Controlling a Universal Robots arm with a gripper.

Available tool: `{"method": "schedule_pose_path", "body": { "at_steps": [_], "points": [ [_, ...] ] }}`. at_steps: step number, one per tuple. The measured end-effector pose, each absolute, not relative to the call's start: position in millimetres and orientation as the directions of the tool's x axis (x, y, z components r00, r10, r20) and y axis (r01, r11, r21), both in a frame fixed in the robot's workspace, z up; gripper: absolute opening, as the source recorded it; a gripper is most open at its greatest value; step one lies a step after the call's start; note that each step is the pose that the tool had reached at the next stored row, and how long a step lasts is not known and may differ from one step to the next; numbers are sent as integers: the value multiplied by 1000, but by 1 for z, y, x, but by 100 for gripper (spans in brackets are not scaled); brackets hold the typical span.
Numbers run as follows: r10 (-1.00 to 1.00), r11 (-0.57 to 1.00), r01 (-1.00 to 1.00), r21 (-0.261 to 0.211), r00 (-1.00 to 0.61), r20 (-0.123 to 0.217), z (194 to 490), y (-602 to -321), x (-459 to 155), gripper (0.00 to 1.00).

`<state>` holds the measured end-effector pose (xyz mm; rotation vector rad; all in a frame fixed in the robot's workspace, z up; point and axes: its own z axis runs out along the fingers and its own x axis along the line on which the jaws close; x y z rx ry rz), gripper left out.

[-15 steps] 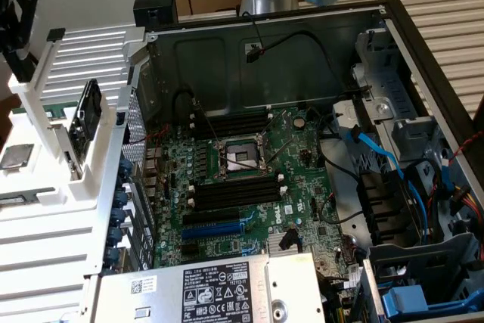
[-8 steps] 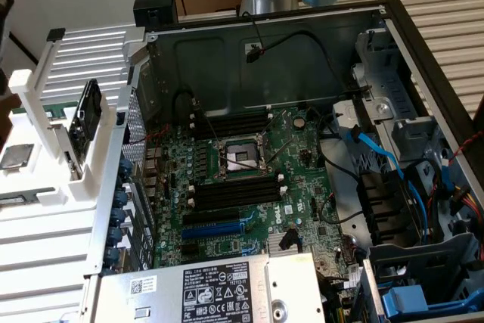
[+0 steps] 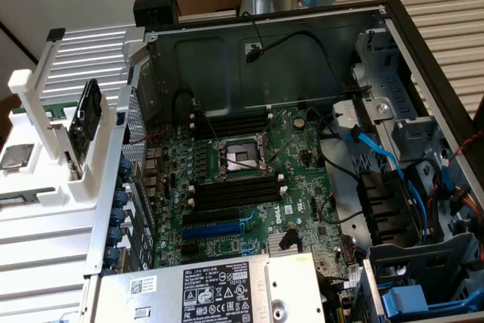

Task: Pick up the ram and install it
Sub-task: 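Reach for the ram, then pick up the ram and move it above insertion slot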

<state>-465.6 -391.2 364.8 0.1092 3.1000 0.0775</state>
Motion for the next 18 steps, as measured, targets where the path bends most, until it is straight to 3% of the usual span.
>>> {"method": "schedule_pose_path", "body": {
  "at_steps": [7,18],
  "points": [
    [71,996,69,52,-997,-37,363,-389,-500,10],
    [68,996,66,52,-997,-37,363,-384,-496,10]
  ]
}}
